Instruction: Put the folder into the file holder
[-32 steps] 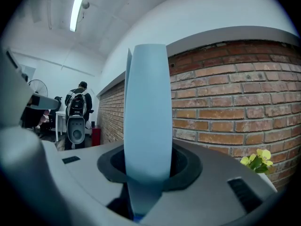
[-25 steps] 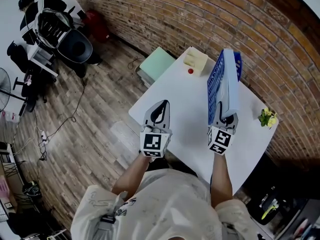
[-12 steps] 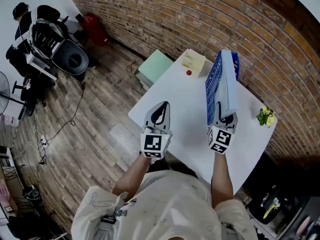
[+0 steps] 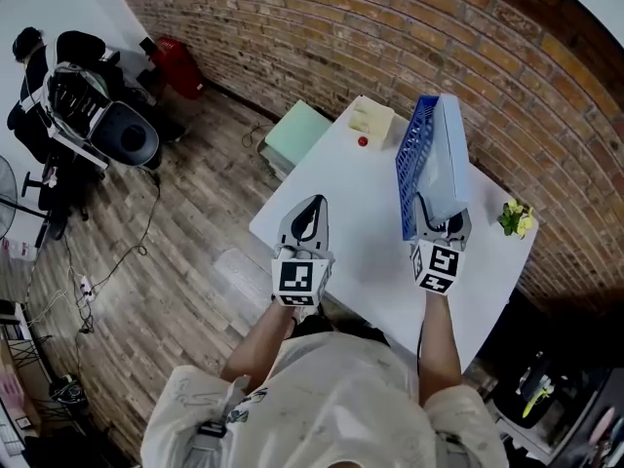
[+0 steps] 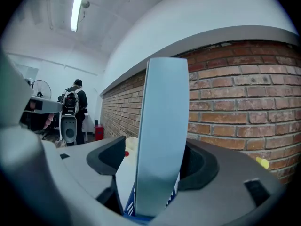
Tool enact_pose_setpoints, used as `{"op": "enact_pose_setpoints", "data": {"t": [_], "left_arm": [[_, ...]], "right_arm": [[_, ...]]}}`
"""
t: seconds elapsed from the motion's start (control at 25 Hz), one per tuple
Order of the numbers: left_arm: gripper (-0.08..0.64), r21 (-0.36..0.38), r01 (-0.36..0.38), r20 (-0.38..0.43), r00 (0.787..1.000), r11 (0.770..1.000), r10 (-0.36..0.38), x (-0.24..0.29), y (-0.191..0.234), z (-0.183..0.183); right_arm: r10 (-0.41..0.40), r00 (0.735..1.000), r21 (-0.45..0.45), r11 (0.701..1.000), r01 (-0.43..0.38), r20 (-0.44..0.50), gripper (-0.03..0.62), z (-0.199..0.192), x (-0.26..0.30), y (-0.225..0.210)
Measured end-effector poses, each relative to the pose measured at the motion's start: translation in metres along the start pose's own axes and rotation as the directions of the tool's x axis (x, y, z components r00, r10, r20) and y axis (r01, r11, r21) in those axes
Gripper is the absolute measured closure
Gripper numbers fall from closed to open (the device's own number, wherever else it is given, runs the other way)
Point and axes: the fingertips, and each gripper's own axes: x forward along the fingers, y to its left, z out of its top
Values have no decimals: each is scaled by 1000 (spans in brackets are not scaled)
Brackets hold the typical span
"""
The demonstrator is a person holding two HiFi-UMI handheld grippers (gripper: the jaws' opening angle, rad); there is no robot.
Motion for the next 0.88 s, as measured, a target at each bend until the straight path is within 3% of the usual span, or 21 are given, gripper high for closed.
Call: {"op": "enact_pose_setpoints", "data": {"t": [0.44, 0.88], "left_arm": [[551, -5, 59, 35, 998, 998, -59, 10, -13, 17], [551, -1, 170, 74, 983, 985, -170, 24, -44, 38]], "right_arm": [[-62, 985, -33, 997, 68, 159, 230, 92, -31, -23], [-163, 938, -57, 980, 188, 305, 230, 167, -98, -57]]}}
